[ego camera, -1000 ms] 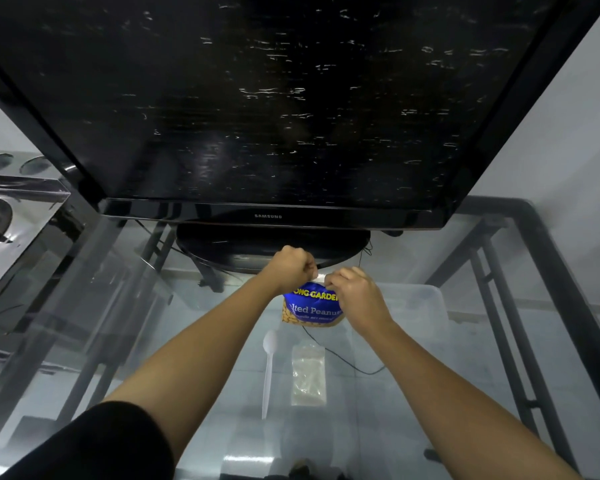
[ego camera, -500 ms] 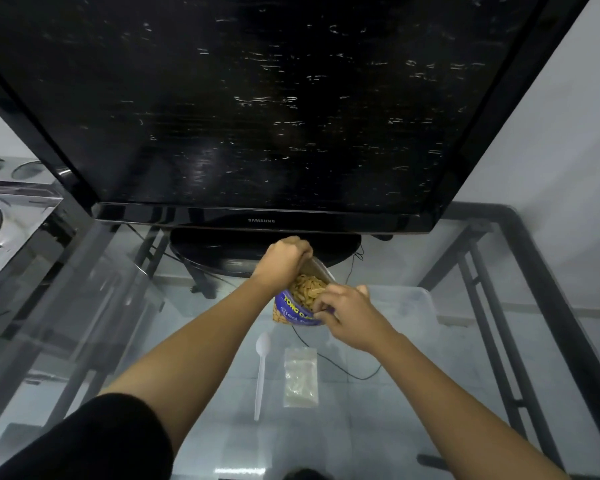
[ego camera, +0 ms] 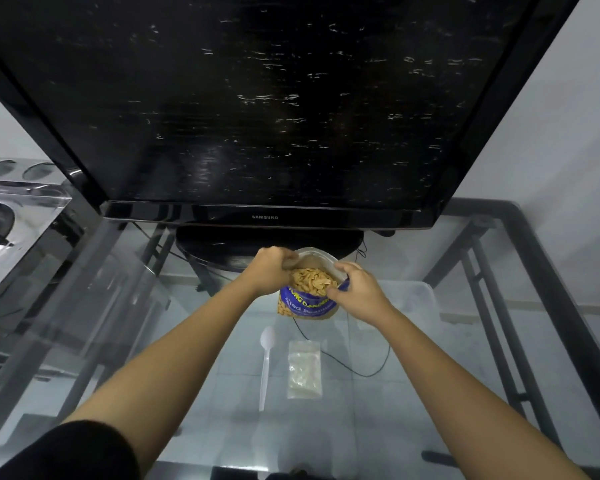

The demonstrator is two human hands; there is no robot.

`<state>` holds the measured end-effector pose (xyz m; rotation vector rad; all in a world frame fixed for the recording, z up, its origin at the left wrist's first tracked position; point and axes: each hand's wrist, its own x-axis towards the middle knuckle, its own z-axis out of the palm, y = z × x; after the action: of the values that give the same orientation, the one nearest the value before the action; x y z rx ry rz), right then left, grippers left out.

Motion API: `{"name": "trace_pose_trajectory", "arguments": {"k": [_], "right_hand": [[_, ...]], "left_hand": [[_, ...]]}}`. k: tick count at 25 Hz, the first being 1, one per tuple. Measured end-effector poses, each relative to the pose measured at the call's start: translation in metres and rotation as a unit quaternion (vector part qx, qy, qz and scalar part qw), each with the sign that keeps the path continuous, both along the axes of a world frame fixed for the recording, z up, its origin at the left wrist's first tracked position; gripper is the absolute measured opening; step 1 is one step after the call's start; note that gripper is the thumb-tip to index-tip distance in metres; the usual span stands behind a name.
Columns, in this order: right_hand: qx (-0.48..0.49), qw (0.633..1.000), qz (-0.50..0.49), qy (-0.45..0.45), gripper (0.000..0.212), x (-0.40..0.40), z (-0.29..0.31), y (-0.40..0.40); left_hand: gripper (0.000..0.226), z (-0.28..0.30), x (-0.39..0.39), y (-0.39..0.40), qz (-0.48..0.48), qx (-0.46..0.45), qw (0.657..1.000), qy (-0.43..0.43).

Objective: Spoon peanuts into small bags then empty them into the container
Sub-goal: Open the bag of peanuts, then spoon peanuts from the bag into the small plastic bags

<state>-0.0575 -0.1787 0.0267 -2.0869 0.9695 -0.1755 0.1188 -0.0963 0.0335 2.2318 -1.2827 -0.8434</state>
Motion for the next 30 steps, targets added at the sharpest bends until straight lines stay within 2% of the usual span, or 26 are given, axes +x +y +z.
{"name": "trace_pose_trajectory", "arguments": {"k": [2,4,5,7,8,10,12,13,17,23,26,28,30], "right_hand": [[0.001,1.0,-0.005,0.007,0.06,-0.001,0.0,-0.001],[0.004,1.0,0.011,0.019,0.06,0.0,0.001,-0.003],[0.003,1.0,0.02,0.023,0.06,0.0,0.002,-0.004],[0.0,0.999,0.031,0.018,0.06,-0.002,0.002,-0.004],[-0.005,0.999,0.031,0.012,0.06,-0.003,0.002,-0.004],[-0.015,0.999,0.029,0.002,0.059,-0.004,0.0,-0.004],[-0.016,0.999,0.029,-0.004,0.059,-0.004,0.0,-0.003],[-0.014,0.999,0.03,-0.009,0.059,-0.003,-0.001,-0.004],[-0.022,0.999,0.042,-0.013,0.06,-0.004,-0.003,-0.005],[-0.017,0.999,0.042,-0.014,0.061,-0.006,-0.004,-0.005],[-0.019,0.998,0.049,-0.017,0.062,-0.006,-0.004,-0.006],[-0.019,0.998,0.055,-0.019,0.062,-0.007,-0.004,-0.007],[-0.014,0.998,0.06,-0.021,0.062,-0.008,-0.004,-0.008]], "left_hand": [[0.053,0.0,0.0,0.001,0.001,0.01,1.0,0.012],[0.044,0.003,-0.005,0.007,0.002,-0.043,0.999,-0.008],[0.039,0.004,-0.01,0.013,0.031,-0.099,0.994,-0.03],[0.028,-0.001,-0.019,0.034,0.167,-0.199,0.965,-0.038],[0.024,-0.009,-0.024,0.047,0.227,-0.196,0.953,-0.03],[0.021,-0.037,-0.034,0.079,0.254,-0.079,0.964,-0.013],[0.025,-0.068,-0.05,0.108,0.198,0.058,0.978,-0.018],[0.028,-0.078,-0.059,0.117,0.175,0.096,0.979,-0.034],[0.023,-0.102,-0.085,0.133,0.133,0.147,0.978,-0.07],[0.008,-0.11,-0.085,0.129,0.205,0.131,0.969,-0.043],[0.009,-0.094,-0.077,0.125,0.313,0.055,0.948,0.002],[0.008,-0.073,-0.064,0.12,0.391,-0.069,0.917,0.044],[0.005,-0.044,-0.05,0.112,0.406,-0.191,0.885,0.124]]}}
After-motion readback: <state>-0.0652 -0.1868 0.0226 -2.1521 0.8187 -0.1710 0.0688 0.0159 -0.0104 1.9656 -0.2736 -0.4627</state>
